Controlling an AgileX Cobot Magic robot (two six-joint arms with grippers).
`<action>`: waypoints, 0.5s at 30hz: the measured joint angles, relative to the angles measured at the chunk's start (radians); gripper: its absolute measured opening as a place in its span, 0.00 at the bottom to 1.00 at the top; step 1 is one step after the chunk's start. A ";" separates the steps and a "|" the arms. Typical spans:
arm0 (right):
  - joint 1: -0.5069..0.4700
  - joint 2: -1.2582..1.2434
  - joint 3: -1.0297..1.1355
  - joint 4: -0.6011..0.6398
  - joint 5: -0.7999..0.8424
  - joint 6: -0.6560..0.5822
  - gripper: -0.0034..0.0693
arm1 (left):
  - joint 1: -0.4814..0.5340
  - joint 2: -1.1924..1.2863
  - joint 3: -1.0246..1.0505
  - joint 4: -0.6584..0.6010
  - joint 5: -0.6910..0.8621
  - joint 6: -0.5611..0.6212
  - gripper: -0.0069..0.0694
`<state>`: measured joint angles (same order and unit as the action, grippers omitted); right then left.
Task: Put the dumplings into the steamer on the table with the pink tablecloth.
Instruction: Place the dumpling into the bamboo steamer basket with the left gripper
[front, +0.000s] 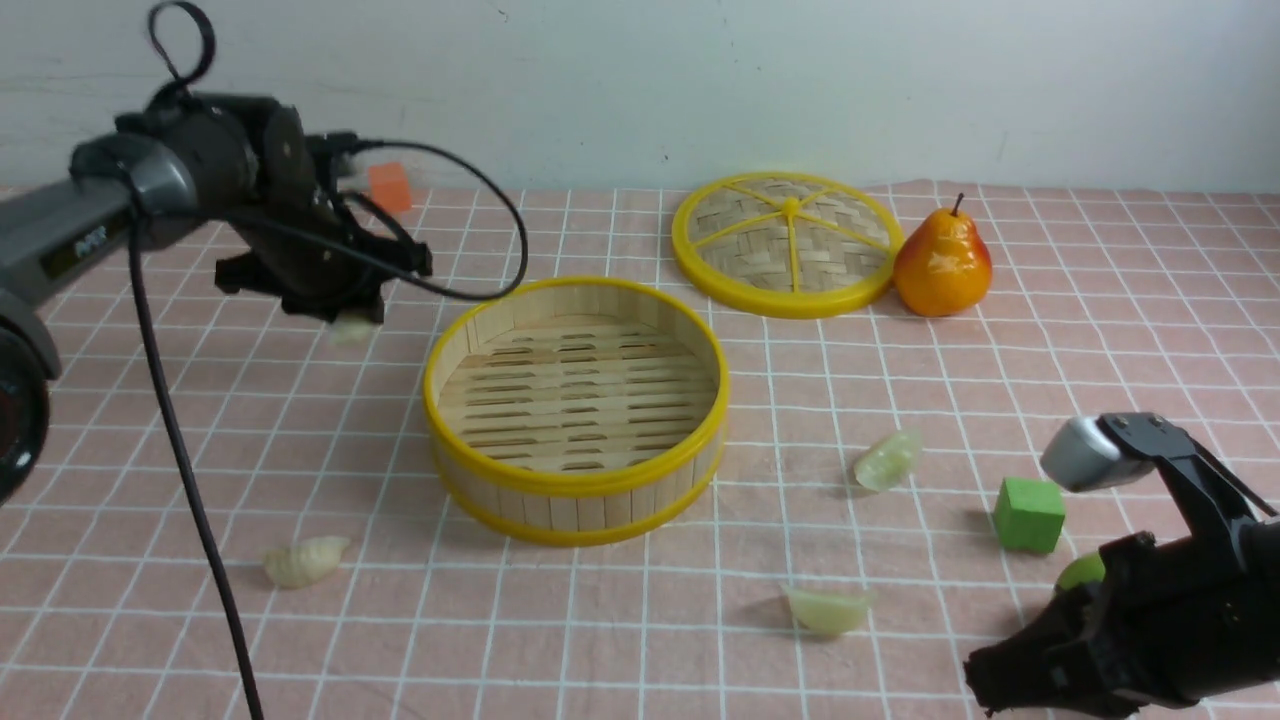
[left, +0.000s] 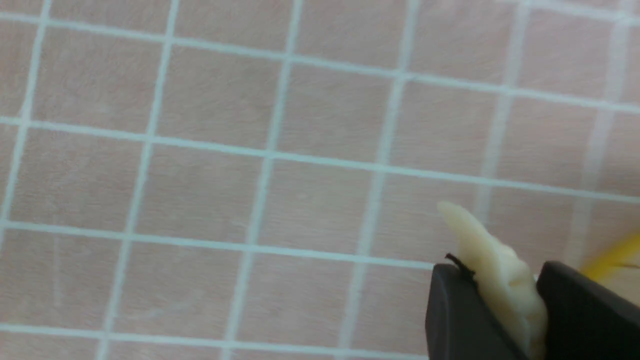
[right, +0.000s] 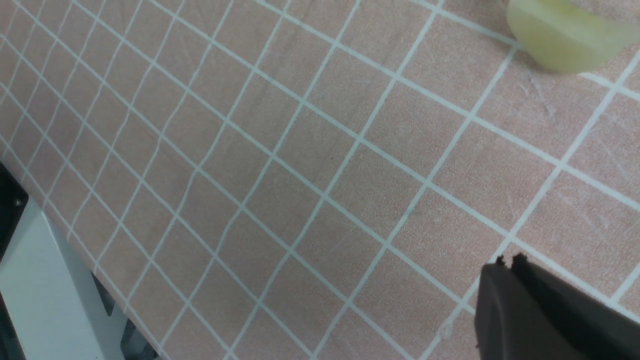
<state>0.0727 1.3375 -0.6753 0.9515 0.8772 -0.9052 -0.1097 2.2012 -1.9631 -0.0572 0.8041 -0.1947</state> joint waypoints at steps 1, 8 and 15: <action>0.000 0.000 0.000 0.000 0.000 0.000 0.07 | -0.004 -0.007 0.000 -0.008 0.000 0.003 0.33; 0.000 0.000 0.000 0.002 0.001 0.000 0.07 | -0.136 -0.062 -0.010 -0.232 0.052 0.116 0.33; 0.000 0.000 0.000 0.007 0.012 0.000 0.07 | -0.207 0.092 -0.001 -0.121 -0.008 0.119 0.39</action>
<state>0.0727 1.3375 -0.6753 0.9583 0.8891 -0.9052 -0.3166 2.2930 -1.9641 -0.1780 0.7966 -0.0760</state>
